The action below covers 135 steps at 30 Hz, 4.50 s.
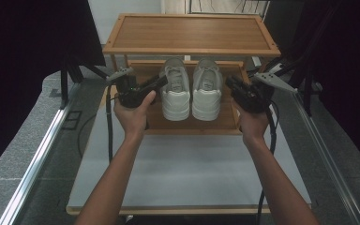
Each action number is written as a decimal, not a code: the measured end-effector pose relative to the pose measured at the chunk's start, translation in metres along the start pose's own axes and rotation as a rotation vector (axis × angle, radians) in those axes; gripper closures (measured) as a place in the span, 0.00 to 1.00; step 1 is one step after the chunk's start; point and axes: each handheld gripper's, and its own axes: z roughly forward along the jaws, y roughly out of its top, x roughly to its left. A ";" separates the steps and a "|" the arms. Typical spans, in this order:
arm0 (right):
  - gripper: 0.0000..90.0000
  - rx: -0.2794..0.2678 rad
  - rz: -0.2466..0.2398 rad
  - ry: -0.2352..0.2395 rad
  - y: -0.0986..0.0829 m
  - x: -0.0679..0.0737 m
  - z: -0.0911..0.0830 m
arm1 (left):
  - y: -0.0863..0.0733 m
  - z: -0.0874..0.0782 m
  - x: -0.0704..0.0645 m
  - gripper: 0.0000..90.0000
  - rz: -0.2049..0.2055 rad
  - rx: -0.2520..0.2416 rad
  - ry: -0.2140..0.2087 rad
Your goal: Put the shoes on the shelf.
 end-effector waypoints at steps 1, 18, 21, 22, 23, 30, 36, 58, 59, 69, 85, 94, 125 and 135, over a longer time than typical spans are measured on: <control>0.92 0.007 -0.027 0.042 -0.003 0.006 -0.011 | -0.002 -0.009 -0.006 0.72 0.029 0.016 -0.016; 0.99 0.146 -0.150 0.221 -0.051 0.041 -0.028 | -0.052 -0.027 -0.034 0.94 0.164 0.143 -0.060; 0.99 0.133 -0.165 0.219 -0.053 0.042 -0.024 | -0.059 -0.019 -0.030 0.93 0.166 0.156 -0.032; 0.99 0.129 -0.163 0.215 -0.054 0.042 -0.022 | -0.063 -0.015 -0.025 0.93 0.153 0.164 -0.030; 0.99 0.129 -0.157 0.214 -0.054 0.042 -0.021 | -0.064 -0.015 -0.023 0.94 0.144 0.152 -0.040; 0.99 0.127 -0.141 0.218 -0.054 0.037 -0.016 | -0.067 -0.016 -0.018 0.94 0.125 0.150 -0.045; 1.00 0.132 -0.166 0.201 -0.052 0.039 -0.012 | -0.067 -0.016 -0.019 0.94 0.123 0.147 -0.041; 0.99 0.169 -0.106 0.169 -0.045 0.026 0.010 | -0.067 -0.016 -0.016 0.96 0.116 0.140 -0.052; 0.99 0.170 -0.085 0.179 -0.045 0.024 0.009 | -0.067 -0.015 -0.015 0.97 0.115 0.137 -0.054; 0.99 0.190 -0.076 0.192 -0.046 0.018 0.008 | -0.065 -0.007 -0.012 1.00 0.110 0.138 -0.052; 0.98 0.207 -0.086 0.208 -0.046 0.014 0.008 | -0.058 0.010 -0.010 1.00 0.119 0.159 -0.034; 0.98 0.227 -0.091 0.212 -0.047 0.013 0.010 | -0.054 0.015 -0.007 1.00 0.123 0.170 -0.040; 0.74 0.190 -0.085 0.248 -0.064 0.006 -0.006 | -0.063 -0.006 -0.011 0.58 0.082 0.124 -0.072; 0.68 0.126 -0.046 0.250 -0.086 -0.009 -0.038 | -0.088 -0.041 -0.002 0.55 0.062 0.110 -0.062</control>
